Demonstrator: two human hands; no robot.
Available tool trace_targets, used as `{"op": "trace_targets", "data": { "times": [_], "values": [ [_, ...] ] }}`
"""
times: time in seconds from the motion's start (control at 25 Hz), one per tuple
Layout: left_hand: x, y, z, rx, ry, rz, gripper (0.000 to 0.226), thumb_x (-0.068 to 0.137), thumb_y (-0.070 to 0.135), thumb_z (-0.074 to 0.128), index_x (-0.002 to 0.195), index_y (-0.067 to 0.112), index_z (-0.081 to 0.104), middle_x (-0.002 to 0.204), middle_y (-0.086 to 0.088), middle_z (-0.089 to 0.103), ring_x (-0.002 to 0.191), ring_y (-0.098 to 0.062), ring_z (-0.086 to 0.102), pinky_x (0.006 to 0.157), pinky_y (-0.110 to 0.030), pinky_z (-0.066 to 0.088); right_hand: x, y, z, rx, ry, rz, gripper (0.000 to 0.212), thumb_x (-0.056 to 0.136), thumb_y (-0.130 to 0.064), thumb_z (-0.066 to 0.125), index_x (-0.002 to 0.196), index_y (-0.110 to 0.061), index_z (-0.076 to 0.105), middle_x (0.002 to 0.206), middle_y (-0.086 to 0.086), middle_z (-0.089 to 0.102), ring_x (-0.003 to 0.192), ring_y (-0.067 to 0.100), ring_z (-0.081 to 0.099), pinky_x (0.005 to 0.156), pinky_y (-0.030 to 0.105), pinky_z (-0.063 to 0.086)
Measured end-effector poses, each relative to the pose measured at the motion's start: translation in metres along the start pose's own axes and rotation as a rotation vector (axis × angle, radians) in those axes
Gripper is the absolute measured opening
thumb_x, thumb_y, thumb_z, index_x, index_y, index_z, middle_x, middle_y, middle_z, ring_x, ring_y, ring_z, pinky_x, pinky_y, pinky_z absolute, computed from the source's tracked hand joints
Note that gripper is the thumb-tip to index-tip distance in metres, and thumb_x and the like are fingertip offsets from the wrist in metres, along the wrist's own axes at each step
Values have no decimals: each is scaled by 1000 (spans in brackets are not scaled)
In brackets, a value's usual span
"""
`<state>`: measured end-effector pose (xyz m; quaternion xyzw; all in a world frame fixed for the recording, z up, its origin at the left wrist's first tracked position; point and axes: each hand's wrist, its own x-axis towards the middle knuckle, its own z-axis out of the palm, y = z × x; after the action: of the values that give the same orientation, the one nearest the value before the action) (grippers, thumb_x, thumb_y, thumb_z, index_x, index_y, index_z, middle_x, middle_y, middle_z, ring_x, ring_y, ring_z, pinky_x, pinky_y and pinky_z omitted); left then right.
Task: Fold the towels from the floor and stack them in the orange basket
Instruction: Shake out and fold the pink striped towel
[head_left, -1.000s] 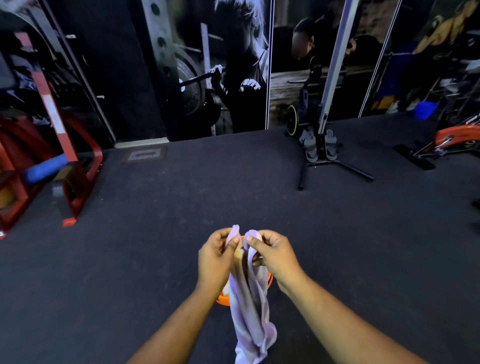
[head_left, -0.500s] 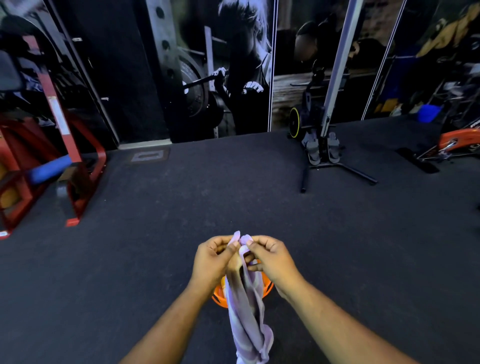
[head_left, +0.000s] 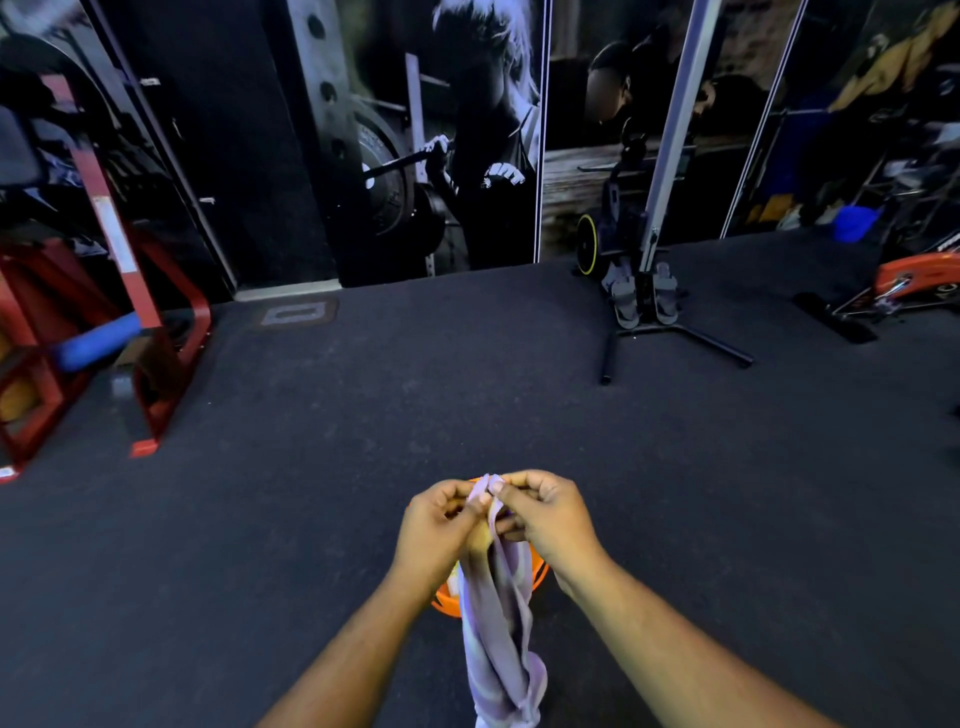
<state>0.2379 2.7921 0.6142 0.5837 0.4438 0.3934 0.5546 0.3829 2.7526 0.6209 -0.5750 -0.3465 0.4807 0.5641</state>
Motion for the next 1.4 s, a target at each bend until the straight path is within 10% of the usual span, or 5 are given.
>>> {"op": "trace_targets", "data": {
  "times": [0.76,0.92,1.12,1.28,1.4],
  "values": [
    [7,11,-10,377,-99,232,9,94,27,70,101,28,75,91,15,78,89,-5,73,83,-40,59,20,-1,-22,-209,-70,-184,13,88,-4,75,97,-14,72,74,2,70,61,10,64,61,22,52],
    [23,42,-21,147,-89,161,17,100,6,59,101,19,70,89,12,74,83,-3,65,76,-26,50,27,11,-37,-452,-282,-325,31,85,-33,78,113,-23,69,107,0,69,100,8,64,90,27,51],
    [49,99,-35,120,-58,235,27,103,-2,48,103,20,65,95,10,68,89,-1,60,82,-19,48,37,-1,-46,-763,-481,-272,5,82,-47,71,82,-43,67,68,-10,52,66,7,46,67,33,41],
    [72,136,-56,85,61,283,25,104,6,48,99,24,65,95,7,66,90,-7,59,85,-31,46,45,-15,-57,-1351,-658,-276,38,74,-58,57,96,-32,73,88,-8,64,96,17,57,94,42,48],
    [79,155,-57,217,-42,328,23,104,10,48,99,26,65,95,12,67,91,-4,59,85,-27,46,36,-28,-48,-983,-328,-595,22,88,-43,64,103,-30,72,101,-7,61,99,13,58,88,35,51]
  ]
}}
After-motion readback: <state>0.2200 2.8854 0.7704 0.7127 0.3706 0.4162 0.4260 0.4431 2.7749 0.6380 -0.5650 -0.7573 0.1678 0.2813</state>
